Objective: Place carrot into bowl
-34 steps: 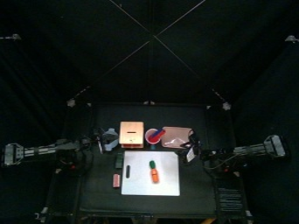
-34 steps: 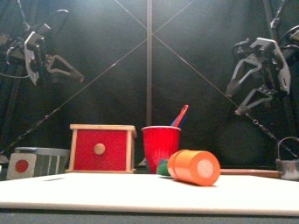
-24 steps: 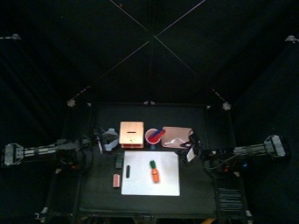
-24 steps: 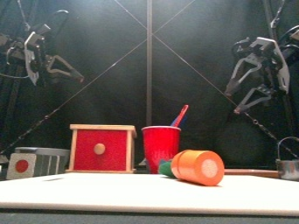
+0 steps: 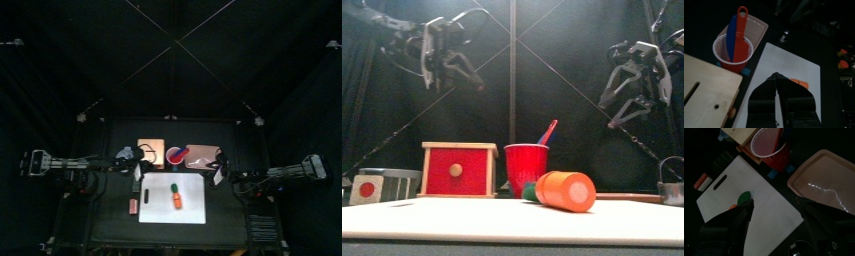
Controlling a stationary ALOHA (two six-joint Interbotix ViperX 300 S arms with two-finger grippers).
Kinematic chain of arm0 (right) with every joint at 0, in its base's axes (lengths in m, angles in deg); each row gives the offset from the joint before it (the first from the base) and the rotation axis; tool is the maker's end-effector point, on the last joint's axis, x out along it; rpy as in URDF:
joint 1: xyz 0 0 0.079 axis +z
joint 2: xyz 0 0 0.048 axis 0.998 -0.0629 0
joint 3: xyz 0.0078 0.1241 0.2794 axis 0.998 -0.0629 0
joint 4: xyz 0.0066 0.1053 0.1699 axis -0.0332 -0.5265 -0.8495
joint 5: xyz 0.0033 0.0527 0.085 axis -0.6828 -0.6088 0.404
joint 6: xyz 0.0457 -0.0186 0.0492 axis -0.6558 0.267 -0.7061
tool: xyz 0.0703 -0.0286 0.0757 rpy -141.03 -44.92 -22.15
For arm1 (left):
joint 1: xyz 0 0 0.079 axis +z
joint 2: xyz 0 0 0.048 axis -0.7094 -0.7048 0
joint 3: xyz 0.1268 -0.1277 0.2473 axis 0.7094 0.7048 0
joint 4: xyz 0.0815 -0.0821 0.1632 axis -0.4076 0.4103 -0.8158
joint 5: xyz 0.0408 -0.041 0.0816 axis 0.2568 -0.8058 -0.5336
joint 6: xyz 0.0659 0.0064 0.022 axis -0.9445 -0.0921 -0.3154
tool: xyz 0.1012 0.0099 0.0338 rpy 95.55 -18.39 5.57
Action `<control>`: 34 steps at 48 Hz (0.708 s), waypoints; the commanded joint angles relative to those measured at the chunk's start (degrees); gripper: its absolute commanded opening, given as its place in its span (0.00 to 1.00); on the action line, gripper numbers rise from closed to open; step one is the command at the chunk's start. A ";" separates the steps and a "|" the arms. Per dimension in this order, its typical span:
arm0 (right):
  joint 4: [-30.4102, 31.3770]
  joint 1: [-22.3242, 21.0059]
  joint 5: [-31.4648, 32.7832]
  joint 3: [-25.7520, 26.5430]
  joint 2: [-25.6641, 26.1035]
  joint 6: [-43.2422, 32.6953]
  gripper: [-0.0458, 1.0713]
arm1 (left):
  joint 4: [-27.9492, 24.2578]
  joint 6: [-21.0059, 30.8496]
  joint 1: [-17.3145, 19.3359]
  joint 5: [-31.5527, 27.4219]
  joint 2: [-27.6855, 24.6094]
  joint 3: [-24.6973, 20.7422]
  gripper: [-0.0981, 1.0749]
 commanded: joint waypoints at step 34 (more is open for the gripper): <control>-0.26 0.79 -0.35 -3.69 -0.35 -0.09 0.92 | 43.07 7.03 -4.31 -1.67 -20.74 -12.39 0.90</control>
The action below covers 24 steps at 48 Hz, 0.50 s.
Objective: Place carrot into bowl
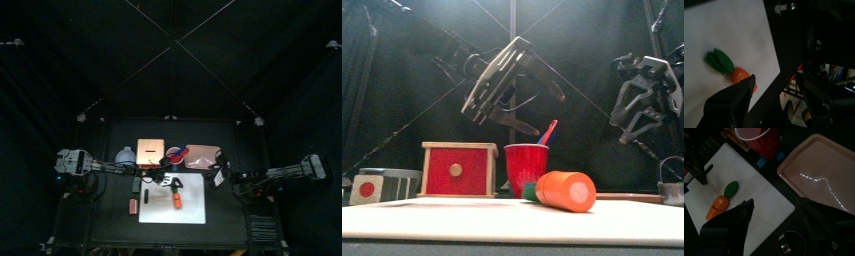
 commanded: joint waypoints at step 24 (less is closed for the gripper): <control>0.35 -0.26 -0.18 0.09 0.09 0.00 0.92 | -59.15 42.45 2.72 -43.68 -10.11 -29.36 0.90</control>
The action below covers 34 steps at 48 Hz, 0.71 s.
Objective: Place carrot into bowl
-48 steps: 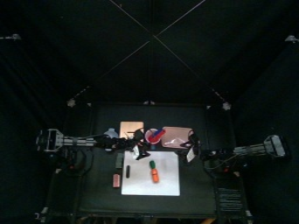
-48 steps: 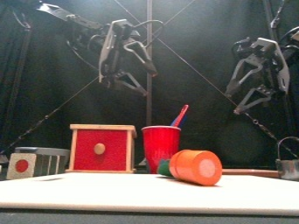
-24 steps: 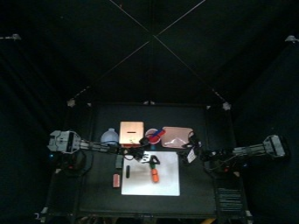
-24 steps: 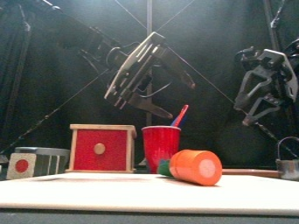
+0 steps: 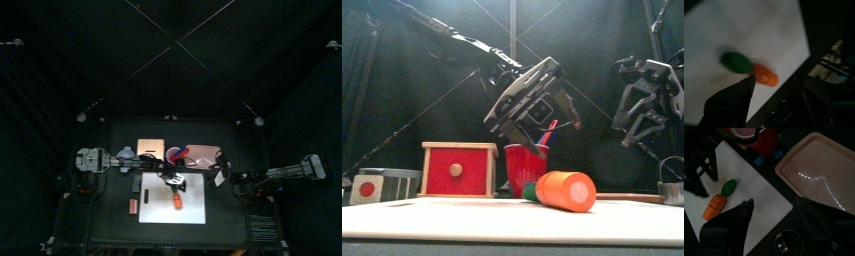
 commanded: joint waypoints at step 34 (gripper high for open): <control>0.70 -0.26 -0.18 -1.58 0.18 0.00 0.92 | -20.48 49.31 -18.90 3.52 -5.01 -1.23 0.90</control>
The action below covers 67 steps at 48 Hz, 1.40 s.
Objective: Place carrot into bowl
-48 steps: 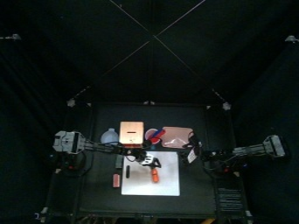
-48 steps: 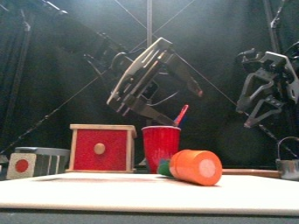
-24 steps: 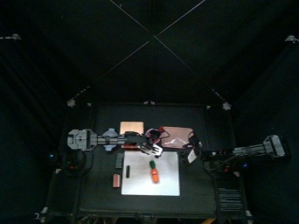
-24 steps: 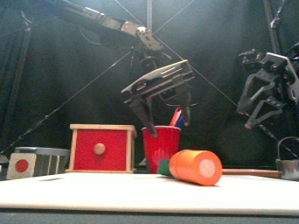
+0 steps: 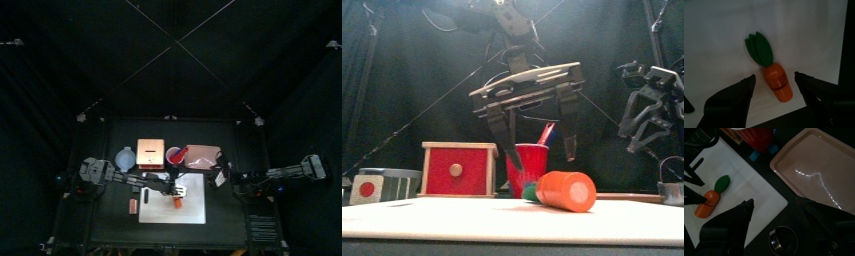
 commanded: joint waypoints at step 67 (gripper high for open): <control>-7.47 -0.26 0.26 -1.05 -0.18 -0.09 0.92 | -31.46 2.02 2.99 -5.62 45.35 38.23 0.54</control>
